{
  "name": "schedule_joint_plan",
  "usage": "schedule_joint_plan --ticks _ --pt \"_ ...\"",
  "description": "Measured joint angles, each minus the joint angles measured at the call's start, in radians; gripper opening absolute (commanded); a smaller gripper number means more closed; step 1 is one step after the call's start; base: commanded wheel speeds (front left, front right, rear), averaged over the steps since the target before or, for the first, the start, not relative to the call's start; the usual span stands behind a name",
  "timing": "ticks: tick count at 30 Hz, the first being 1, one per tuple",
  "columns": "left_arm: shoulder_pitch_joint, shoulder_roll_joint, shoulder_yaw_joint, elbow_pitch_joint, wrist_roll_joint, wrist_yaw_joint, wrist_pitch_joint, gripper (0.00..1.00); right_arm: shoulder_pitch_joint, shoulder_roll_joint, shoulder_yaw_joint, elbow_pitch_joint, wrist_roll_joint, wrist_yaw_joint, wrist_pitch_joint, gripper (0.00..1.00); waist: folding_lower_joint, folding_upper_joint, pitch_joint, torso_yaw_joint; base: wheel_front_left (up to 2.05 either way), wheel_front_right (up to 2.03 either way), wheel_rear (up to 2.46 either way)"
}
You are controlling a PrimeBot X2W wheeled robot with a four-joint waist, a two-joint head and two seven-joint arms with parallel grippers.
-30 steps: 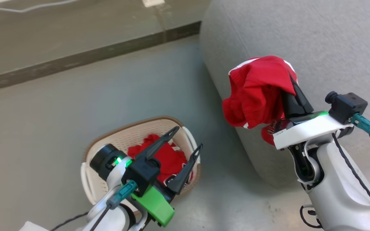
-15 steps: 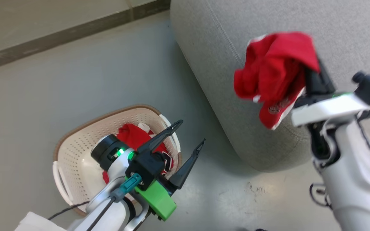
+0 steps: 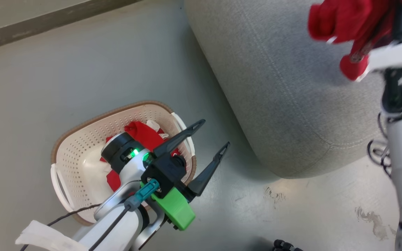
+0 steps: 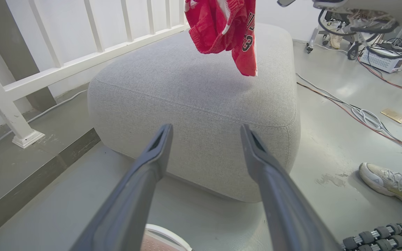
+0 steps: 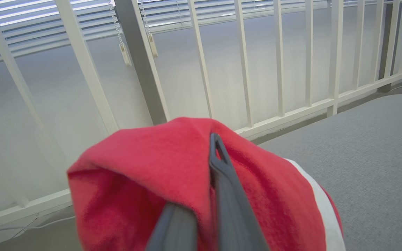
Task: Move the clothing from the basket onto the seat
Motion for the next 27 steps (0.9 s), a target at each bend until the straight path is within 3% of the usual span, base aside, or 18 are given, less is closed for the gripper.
schedule_joint_plan --ticks 15,27 --pt "-0.048 0.002 -0.004 -0.035 0.008 -0.002 0.032 1.0 -0.228 -0.1 -0.179 0.128 0.029 -0.012 -0.003 0.0 0.0 0.0 0.099 0.062 0.0 0.0 0.0" --pt "-0.096 0.033 -0.003 -0.054 0.05 -0.002 0.049 1.0 -0.242 -0.092 -0.266 0.271 0.057 -0.014 -0.003 0.0 0.0001 0.0 0.209 0.096 0.0 0.0 0.0"
